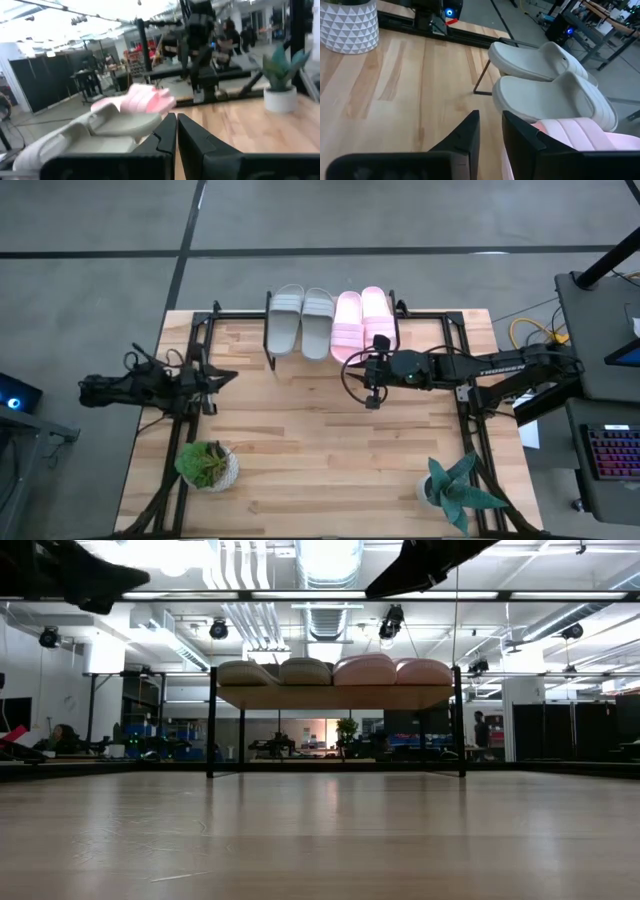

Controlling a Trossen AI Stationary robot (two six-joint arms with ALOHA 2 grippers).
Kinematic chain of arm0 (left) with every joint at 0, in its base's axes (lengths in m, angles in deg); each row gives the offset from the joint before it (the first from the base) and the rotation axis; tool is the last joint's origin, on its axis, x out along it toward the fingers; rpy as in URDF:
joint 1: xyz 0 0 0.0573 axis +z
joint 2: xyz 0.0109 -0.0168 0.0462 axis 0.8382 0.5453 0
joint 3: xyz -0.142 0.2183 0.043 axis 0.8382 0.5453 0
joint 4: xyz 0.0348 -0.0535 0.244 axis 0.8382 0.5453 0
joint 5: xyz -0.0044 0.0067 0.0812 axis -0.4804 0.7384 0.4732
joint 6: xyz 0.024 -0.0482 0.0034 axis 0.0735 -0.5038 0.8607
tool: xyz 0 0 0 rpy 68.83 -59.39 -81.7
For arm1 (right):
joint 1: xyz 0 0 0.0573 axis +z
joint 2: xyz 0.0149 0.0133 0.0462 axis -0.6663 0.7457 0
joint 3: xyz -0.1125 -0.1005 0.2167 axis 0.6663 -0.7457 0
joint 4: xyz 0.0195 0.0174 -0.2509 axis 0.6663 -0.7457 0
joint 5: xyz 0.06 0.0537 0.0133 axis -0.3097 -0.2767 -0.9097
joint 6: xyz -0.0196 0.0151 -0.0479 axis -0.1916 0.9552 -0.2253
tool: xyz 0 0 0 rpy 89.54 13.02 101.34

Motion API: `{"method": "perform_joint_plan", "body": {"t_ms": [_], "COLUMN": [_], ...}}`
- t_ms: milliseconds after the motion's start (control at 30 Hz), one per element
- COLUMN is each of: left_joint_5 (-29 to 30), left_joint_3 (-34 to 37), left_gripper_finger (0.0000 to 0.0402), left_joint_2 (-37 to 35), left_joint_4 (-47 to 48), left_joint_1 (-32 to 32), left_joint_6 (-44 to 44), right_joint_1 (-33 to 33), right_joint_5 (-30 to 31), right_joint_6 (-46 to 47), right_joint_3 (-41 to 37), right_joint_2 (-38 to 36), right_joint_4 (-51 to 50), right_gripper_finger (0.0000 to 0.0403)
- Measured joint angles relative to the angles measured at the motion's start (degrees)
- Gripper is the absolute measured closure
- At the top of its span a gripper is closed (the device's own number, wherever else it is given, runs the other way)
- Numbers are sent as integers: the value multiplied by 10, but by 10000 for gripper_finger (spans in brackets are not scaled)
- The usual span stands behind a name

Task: Pick and place slides into the shelf
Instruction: Return to Home Position

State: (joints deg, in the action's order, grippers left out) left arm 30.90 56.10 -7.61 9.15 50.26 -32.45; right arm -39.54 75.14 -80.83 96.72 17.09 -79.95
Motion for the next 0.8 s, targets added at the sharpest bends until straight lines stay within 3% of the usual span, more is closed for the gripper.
{"method": "perform_joint_plan", "body": {"t_ms": [100, 167, 333, 533, 633, 733, 800], "left_joint_5": [1, -7, -19, -24, -31, -32, -33], "left_joint_3": [5, 19, 75, 105, 116, 126, 127], "left_gripper_finger": [402, 402, 401, 401, 401, 401, 401], "left_joint_2": [22, 13, -2, -3, -2, -2, -2], "left_joint_4": [-23, -1, -72, -78, -73, -77, -79], "left_joint_1": [0, 0, 0, 0, 0, 0, 0], "left_joint_6": [-11, -24, -39, -50, -54, -54, -53], "right_joint_1": [0, 0, 0, 0, 0, 0, 0], "right_joint_5": [0, 0, 0, -4, -52, -128, -145], "right_joint_6": [-2, -2, 1, 12, 16, 18, 18], "right_joint_3": [1, 1, -3, -9, -22, -67, -106], "right_joint_2": [-1, -2, -1, -2, 0, 3, 3], "right_joint_4": [1, 1, 1, 18, 67, 170, 245], "right_gripper_finger": [333, 334, 335, 335, 335, 335, 335]}}
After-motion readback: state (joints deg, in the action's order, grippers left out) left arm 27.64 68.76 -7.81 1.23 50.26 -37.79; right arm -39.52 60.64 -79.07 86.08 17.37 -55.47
